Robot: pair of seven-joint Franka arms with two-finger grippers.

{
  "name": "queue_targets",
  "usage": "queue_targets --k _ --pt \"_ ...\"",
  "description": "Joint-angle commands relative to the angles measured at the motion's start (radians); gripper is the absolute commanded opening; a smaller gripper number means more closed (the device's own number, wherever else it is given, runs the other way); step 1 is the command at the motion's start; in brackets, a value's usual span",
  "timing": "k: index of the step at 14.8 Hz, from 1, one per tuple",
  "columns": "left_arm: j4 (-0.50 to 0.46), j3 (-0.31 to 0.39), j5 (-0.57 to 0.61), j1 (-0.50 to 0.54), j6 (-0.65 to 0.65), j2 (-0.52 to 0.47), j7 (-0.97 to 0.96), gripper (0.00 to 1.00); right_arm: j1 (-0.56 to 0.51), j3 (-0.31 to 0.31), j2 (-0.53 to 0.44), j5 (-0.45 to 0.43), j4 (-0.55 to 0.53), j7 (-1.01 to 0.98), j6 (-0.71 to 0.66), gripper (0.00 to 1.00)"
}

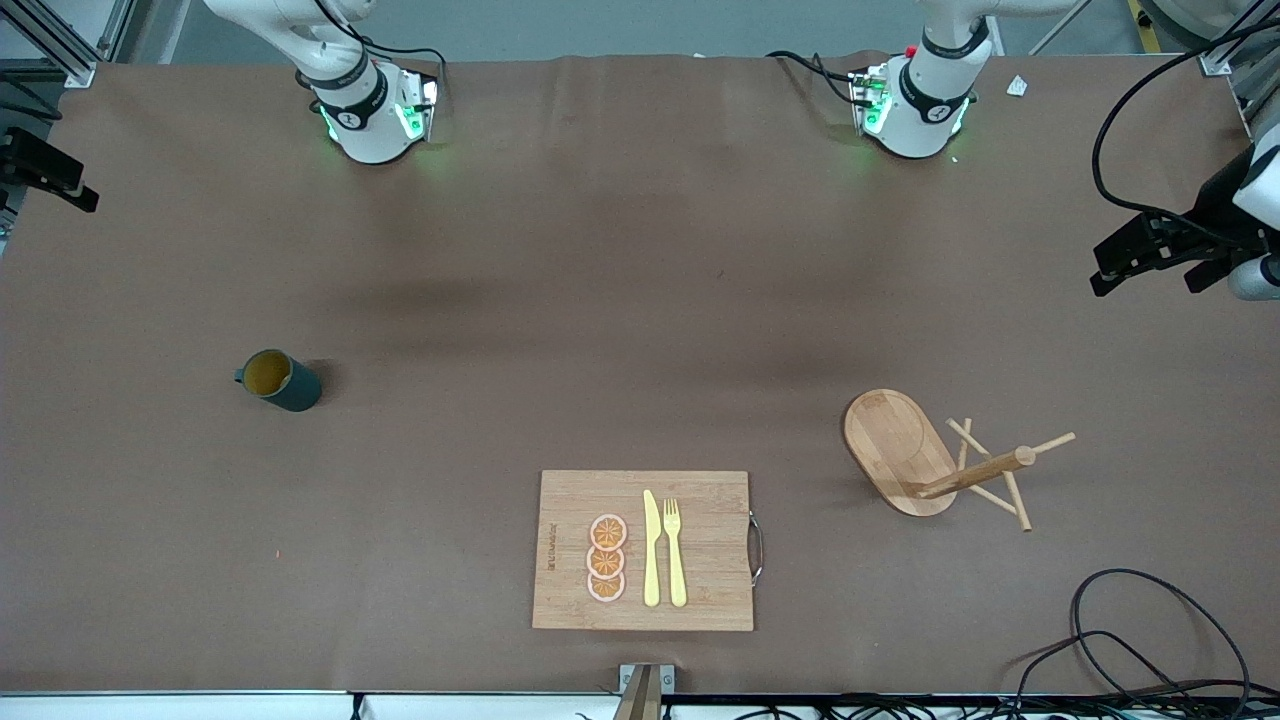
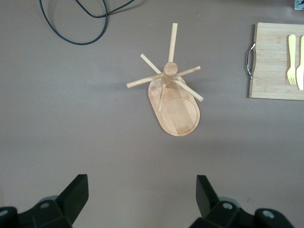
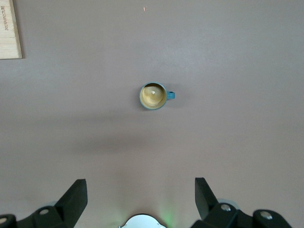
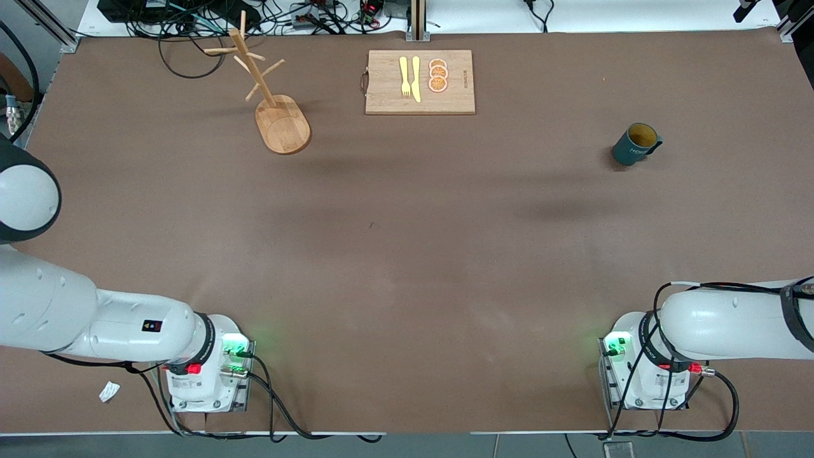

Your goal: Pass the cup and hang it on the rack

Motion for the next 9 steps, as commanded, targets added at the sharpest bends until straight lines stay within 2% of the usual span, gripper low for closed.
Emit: queue_targets --k 1,9 --pt "0.006 0.003 -0.011 0.003 0.008 0.007 0.012 1.0 -0.012 0.008 -0.025 -0.011 -0.016 -0.014 -0.005 1.0" --pt "0.01 0.003 -0.011 0.003 0.008 0.008 -0.007 1.0 -0.014 0.008 -0.02 -0.004 0.011 -0.011 -0.006 1.0"
